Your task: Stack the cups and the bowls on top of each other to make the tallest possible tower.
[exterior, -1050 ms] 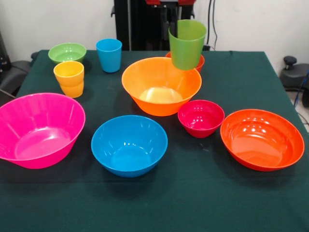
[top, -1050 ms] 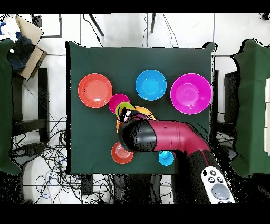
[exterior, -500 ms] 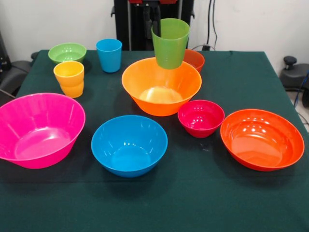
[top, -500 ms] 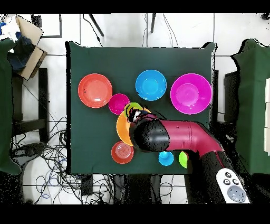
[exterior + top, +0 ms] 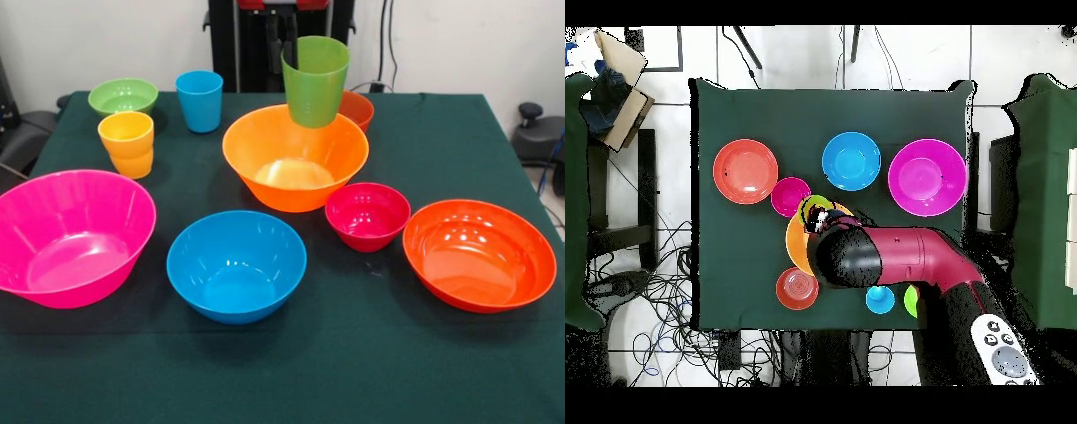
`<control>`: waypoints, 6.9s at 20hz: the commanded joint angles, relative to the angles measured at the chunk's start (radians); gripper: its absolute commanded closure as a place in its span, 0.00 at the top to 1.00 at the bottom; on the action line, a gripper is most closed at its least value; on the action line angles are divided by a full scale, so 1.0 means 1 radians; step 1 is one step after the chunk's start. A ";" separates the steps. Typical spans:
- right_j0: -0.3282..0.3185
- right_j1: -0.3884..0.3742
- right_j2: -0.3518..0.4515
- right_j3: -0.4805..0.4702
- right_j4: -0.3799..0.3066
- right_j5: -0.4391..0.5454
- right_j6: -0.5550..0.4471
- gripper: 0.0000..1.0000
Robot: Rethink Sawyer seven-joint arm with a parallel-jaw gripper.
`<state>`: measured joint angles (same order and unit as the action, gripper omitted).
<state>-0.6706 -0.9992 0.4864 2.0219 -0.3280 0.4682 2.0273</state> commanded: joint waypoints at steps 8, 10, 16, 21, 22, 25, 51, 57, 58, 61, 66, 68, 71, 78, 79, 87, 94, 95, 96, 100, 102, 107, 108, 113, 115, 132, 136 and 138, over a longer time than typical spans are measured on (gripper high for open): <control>0.016 0.046 0.078 -0.022 -0.133 0.090 -0.165 1.00; 0.024 0.039 0.068 -0.021 -0.145 0.078 -0.154 1.00; 0.026 0.058 0.076 -0.030 -0.143 0.074 -0.141 1.00; 0.037 0.046 0.075 -0.036 -0.137 0.094 -0.132 1.00; 0.040 0.044 0.072 -0.035 -0.138 0.092 -0.127 1.00; 0.045 0.050 0.067 -0.036 -0.137 0.091 -0.118 1.00; 0.107 0.086 0.019 -0.077 -0.145 0.089 -0.082 1.00; 0.103 0.077 0.024 -0.063 -0.137 0.082 -0.079 1.00; 0.105 0.078 0.022 -0.065 -0.138 0.082 -0.077 1.00; 0.107 0.079 0.021 -0.069 -0.138 0.085 -0.077 1.00; 0.090 0.090 0.034 -0.084 -0.127 0.105 -0.099 1.00; 0.059 0.093 0.059 -0.078 -0.106 0.106 -0.122 1.00; -0.005 0.032 0.114 -0.038 -0.040 0.149 -0.169 1.00; -0.086 -0.067 0.213 -0.103 0.091 0.406 -0.261 1.00; -0.088 -0.059 0.218 -0.132 0.095 0.449 -0.265 1.00; -0.027 0.139 0.221 -0.467 0.039 0.749 -0.278 1.00; -0.007 0.217 0.216 -0.555 -0.047 0.686 -0.272 1.00; -0.006 0.221 0.214 -0.529 -0.072 0.608 -0.259 1.00; -0.002 0.221 0.207 -0.497 -0.091 0.541 -0.229 1.00; 0.042 0.124 0.153 -0.295 -0.126 0.333 -0.020 1.00; 0.056 0.098 0.139 -0.251 -0.122 0.303 0.017 1.00; 0.086 0.291 0.150 -0.527 -0.129 0.459 -0.146 1.00; 0.100 0.325 0.149 -0.587 -0.134 0.486 -0.164 1.00; 0.126 0.416 0.144 -0.740 -0.140 0.525 -0.190 1.00; 0.138 0.463 0.144 -0.827 -0.136 0.569 -0.206 1.00; 0.249 0.791 0.286 -1.569 -0.241 0.990 -0.397 1.00; 0.218 0.705 0.245 -1.436 -0.163 0.976 -0.332 1.00; 0.207 0.670 0.229 -1.382 -0.144 0.953 -0.314 1.00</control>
<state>-0.4411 -0.2588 0.7106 0.6654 -0.4591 1.3441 1.9891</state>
